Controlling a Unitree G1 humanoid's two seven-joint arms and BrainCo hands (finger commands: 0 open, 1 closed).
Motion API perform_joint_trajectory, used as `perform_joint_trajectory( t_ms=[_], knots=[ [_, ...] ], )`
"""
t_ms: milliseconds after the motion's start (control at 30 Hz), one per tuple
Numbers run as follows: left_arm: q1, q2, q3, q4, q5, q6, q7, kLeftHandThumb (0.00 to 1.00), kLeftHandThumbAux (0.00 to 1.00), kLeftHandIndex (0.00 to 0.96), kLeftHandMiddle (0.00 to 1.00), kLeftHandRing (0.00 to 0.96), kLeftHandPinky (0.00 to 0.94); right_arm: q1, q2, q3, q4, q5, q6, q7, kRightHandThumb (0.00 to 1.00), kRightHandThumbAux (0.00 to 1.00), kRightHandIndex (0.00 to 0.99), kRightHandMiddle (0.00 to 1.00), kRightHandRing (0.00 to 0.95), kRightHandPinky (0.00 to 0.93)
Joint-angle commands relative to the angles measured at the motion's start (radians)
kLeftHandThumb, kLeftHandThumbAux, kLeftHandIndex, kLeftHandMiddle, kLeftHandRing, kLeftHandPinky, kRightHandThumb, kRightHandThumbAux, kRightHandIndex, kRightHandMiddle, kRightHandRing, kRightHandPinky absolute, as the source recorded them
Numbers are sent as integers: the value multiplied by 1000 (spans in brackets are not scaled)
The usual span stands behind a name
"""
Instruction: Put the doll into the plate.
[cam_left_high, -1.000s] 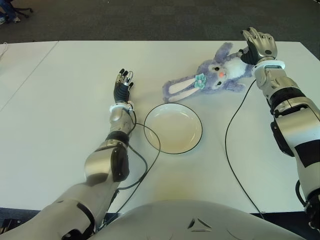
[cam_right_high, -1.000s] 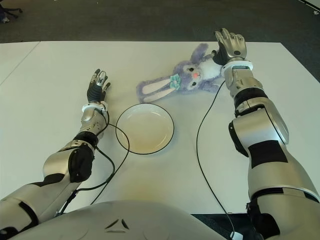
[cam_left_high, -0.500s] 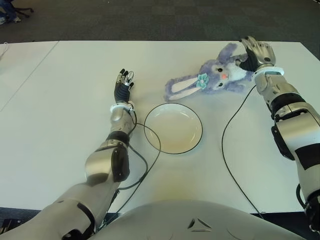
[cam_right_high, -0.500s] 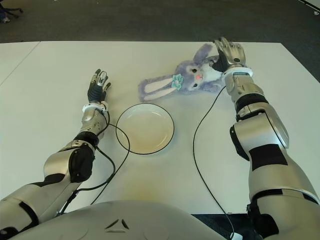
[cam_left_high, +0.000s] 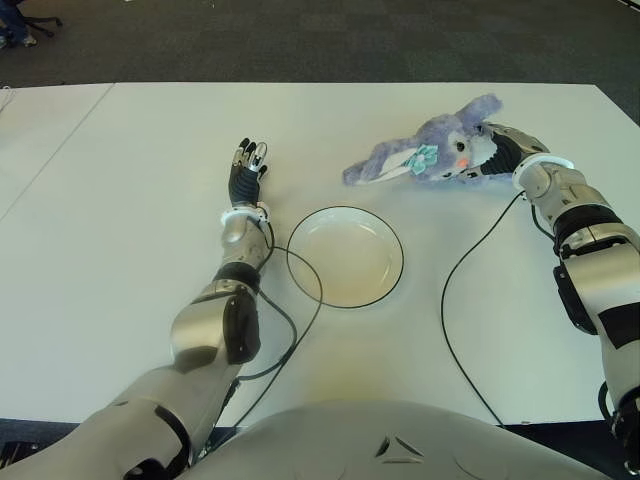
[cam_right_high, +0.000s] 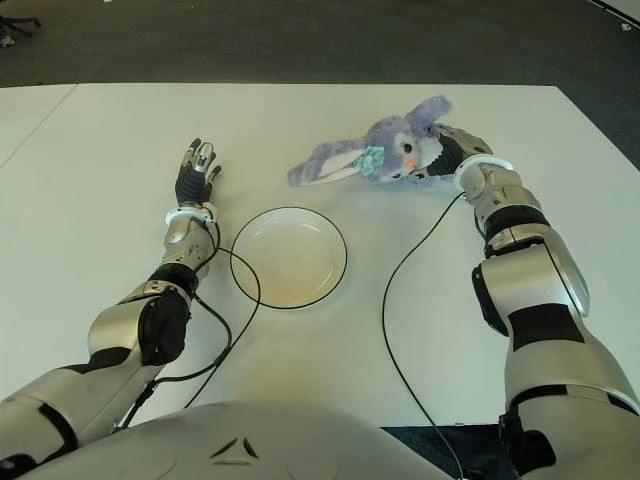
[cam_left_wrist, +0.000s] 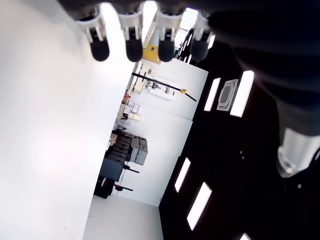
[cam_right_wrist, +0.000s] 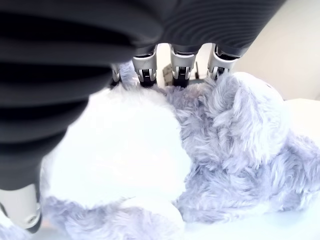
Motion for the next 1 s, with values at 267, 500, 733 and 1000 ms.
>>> perform_joint_trajectory(
  t_ms=[267,500,733,1000],
  knots=[
    [205,-66,0,135,2,129,39,0,583,0,0,13,40,262,97,-102,-81,287,-299,722,70,534,0,0,3,10],
    [202,-69,0,135,1,125,38,0,578,0,0,8,26,363,29,-99,-199,384,-471,749,33,517,0,0,0,0],
    [202,-68,-2,136,4,133,40,0,566,0,0,10,36,411,2,-117,-227,450,-509,767,34,540,0,0,0,0],
    [202,-70,-1,135,4,129,36,0,575,0,0,11,34,508,-64,-138,-340,466,-541,641,116,607,6,46,63,128]
  ],
)
